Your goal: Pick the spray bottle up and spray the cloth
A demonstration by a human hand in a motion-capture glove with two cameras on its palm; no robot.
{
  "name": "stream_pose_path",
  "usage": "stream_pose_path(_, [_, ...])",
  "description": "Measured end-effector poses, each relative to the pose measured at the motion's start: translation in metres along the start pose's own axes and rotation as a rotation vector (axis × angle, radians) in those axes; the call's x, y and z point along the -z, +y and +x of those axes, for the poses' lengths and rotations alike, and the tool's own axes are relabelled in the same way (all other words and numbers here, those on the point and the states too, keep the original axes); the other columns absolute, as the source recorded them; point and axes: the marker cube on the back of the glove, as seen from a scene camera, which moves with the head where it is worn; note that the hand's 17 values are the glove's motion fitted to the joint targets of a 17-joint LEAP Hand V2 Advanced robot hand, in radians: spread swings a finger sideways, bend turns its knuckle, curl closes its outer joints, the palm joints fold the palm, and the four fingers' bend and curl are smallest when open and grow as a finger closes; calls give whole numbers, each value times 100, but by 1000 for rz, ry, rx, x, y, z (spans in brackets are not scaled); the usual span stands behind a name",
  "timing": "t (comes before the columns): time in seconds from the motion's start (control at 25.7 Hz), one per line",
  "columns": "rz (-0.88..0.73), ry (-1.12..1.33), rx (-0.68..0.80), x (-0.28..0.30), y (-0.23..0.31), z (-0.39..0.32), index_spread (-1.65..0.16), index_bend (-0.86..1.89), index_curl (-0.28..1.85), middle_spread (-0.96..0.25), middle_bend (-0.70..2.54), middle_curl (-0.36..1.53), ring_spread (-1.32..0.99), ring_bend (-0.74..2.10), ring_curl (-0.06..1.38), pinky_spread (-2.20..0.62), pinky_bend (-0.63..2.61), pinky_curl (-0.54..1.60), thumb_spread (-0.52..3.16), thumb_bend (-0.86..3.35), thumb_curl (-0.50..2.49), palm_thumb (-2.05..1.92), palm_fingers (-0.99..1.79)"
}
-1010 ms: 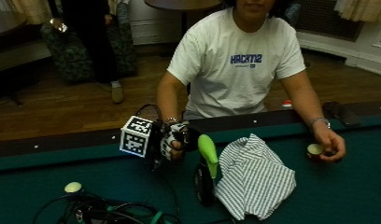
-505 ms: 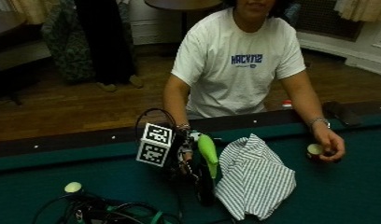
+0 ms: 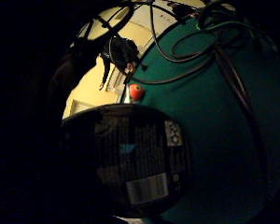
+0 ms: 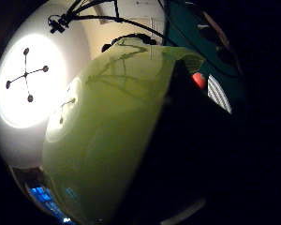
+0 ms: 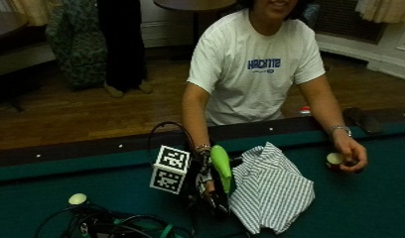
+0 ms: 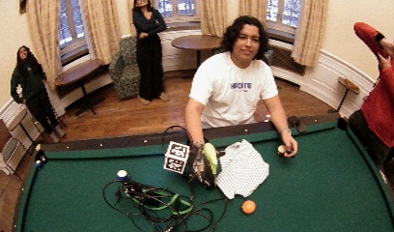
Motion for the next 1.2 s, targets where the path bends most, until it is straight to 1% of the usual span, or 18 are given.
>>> stream_pose_path(0.04, [1,0,-12,-1,-3,1,-30,5,24,-13,38,42,-16,75,40,1,53,36,87,-6,41,60,53])
stream_pose_path(0.08, [2,-3,-21,-2,-5,1,-29,8,24,-13,39,42,-16,77,40,-1,54,35,87,-8,40,55,70])
stream_pose_path(0.12, [3,-7,-26,-2,-6,0,-29,12,24,-13,40,42,-17,76,38,-2,52,33,87,-8,39,52,82])
stream_pose_path(0.19, [3,-28,-16,-4,-8,-6,-29,19,27,-14,43,42,-17,76,37,-4,44,31,87,-7,39,50,99])
stream_pose_path(0.23, [1,-44,-3,-3,-8,-11,-29,21,28,-15,43,42,-17,74,37,-5,41,30,87,-6,38,49,103])
stream_pose_path(0.27, [-3,-61,15,-2,-7,-18,-29,28,31,-16,49,44,-17,73,37,-5,32,29,89,-2,39,54,115])
stream_pose_path(0.31, [-6,-75,36,-1,-5,-25,-29,27,32,-17,55,46,-17,74,39,-6,29,29,91,2,41,62,123])
stream_pose_path(0.35, [-8,-86,60,2,-3,-33,-28,20,31,-17,61,49,-17,76,41,-11,36,33,90,8,43,72,133])
stream_pose_path(0.43, [-4,-105,109,9,4,-54,-28,17,33,-18,62,50,-18,79,43,-17,44,35,86,9,46,79,139])
stream_pose_path(0.66, [21,-160,199,46,35,-134,-28,30,41,-19,65,53,-19,78,45,-25,46,37,70,7,53,87,143])
stream_pose_path(0.82, [-24,-167,224,75,54,-177,-27,36,44,-20,68,54,-20,77,46,-27,45,38,62,5,57,90,143])
stream_pose_path(1.09, [-115,-53,300,107,71,-235,-27,39,49,-21,70,55,-21,78,47,-29,47,39,53,1,62,93,140])
stream_pose_path(1.2, [-144,24,288,114,73,-251,-27,39,51,-21,71,56,-21,79,47,-30,47,40,50,-1,64,94,140])
